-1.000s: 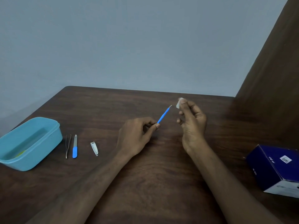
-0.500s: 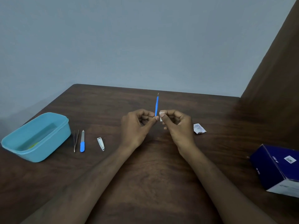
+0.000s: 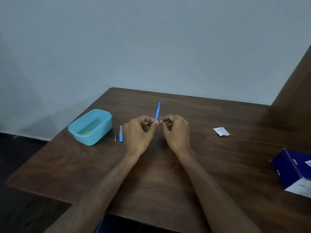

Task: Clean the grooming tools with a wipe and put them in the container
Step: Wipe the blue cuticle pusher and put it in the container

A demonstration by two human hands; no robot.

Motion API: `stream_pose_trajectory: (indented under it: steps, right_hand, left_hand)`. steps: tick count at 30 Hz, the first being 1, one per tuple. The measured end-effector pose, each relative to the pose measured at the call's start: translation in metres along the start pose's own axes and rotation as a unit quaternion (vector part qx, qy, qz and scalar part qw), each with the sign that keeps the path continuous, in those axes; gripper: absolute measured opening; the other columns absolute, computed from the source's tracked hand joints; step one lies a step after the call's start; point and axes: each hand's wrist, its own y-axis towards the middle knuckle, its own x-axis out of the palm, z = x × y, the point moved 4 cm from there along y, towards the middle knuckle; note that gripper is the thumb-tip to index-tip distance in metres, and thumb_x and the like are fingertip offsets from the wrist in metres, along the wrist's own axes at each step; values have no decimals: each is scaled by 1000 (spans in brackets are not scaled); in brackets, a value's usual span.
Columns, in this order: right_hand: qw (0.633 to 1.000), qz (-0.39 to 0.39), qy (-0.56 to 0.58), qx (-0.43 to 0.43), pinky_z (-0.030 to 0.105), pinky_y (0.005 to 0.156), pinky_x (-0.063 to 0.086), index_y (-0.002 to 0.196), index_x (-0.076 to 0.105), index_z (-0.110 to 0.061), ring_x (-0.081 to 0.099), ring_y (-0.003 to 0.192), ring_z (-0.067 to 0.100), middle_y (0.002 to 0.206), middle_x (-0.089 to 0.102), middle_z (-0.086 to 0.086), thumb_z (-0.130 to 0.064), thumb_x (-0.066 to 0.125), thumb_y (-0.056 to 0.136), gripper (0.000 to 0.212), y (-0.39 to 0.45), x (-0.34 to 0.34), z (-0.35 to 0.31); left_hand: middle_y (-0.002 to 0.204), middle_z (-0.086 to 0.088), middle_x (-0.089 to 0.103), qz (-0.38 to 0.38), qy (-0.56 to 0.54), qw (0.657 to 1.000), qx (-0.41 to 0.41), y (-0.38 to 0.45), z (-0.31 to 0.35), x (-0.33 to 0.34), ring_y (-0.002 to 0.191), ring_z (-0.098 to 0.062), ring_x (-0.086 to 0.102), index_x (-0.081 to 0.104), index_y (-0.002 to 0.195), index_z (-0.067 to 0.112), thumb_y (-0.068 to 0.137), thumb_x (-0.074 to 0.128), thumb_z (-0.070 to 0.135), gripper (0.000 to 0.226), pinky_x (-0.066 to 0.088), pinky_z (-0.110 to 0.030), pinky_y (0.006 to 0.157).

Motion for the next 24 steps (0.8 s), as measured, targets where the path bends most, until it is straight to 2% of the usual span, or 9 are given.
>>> stream_pose_trajectory:
  steps: [3,7,9,11,15,20,24]
  right_hand:
    - [998,-47,-27,-23,32,72,52,86,78,-11,71,75,26,82,74,9,-5,78,84,7,-4,33,-14]
    - [987,-109,-95,-63,47,64,54,79,66,-6,64,75,44,83,64,18,-4,73,88,11,-18,67,-20]
    - [987,-101,-100,-69,45,62,53,79,66,-6,64,73,43,81,62,17,-1,74,86,12,-19,69,-17]
    - [989,-94,-87,-67,40,63,53,79,70,-7,65,70,40,79,64,15,2,76,82,12,-18,67,-13]
    - [988,-111,-81,-63,40,66,54,81,73,-8,65,71,38,80,64,13,3,77,82,12,-16,69,-14]
    - [990,-113,-68,-59,40,67,55,83,75,-12,66,71,32,81,65,9,1,77,83,13,-15,68,-12]
    - [990,-112,-65,-51,37,67,53,82,76,-14,66,69,30,79,66,7,1,78,82,15,-17,67,-14]
  left_hand:
    - [65,21,71,10,45,999,-12,1,-15,-45,63,5,68,78,84,37,90,81,43,9,51,-17,59]
    - [72,20,74,22,89,995,-34,12,-36,-106,68,1,70,80,84,31,90,82,39,10,54,-17,66]
    - [75,21,74,32,123,991,-52,19,-47,-136,70,1,70,80,83,31,90,82,41,12,53,-16,68]
    - [75,20,74,40,160,984,-71,27,-61,-162,67,0,69,80,83,32,90,83,43,13,55,-22,69]
    - [73,21,72,9,249,960,-129,42,-84,-195,74,-6,70,81,85,31,88,82,42,11,53,-28,70]
    - [88,16,74,-56,354,914,-189,53,-86,-191,89,-15,71,80,85,35,84,78,43,8,48,-30,75]
    - [89,6,71,-91,470,860,-177,59,-75,-173,80,-22,68,78,92,30,80,72,39,16,46,-29,69]
